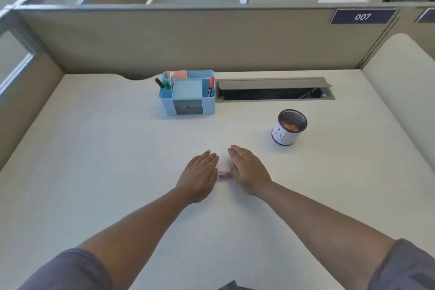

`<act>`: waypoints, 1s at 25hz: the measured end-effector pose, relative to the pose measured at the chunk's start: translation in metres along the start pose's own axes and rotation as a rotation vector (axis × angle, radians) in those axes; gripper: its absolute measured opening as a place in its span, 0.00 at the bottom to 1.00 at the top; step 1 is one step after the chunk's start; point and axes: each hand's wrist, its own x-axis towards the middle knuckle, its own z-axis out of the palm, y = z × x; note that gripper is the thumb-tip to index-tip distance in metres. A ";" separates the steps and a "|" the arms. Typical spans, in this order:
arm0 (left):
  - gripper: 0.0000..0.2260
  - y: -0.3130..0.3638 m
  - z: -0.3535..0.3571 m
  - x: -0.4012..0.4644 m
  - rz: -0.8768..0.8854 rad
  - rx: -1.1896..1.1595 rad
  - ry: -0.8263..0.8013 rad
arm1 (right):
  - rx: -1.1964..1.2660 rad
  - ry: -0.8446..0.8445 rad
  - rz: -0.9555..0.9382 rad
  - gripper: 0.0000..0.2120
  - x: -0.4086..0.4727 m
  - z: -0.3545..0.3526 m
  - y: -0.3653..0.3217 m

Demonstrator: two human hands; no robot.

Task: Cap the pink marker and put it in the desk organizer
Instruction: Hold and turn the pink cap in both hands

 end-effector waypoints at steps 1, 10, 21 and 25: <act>0.24 -0.001 0.006 0.000 -0.009 -0.053 -0.016 | 0.063 -0.022 0.022 0.24 -0.001 0.005 0.002; 0.21 -0.004 0.027 -0.010 -0.058 -0.374 0.066 | 0.220 -0.033 -0.067 0.25 -0.021 0.029 0.016; 0.09 0.012 -0.009 0.027 -0.410 -0.966 0.059 | 1.327 0.018 0.495 0.12 -0.003 0.007 0.006; 0.12 0.016 -0.012 0.030 -0.384 -1.023 0.013 | 1.580 -0.016 0.640 0.06 -0.008 0.002 0.009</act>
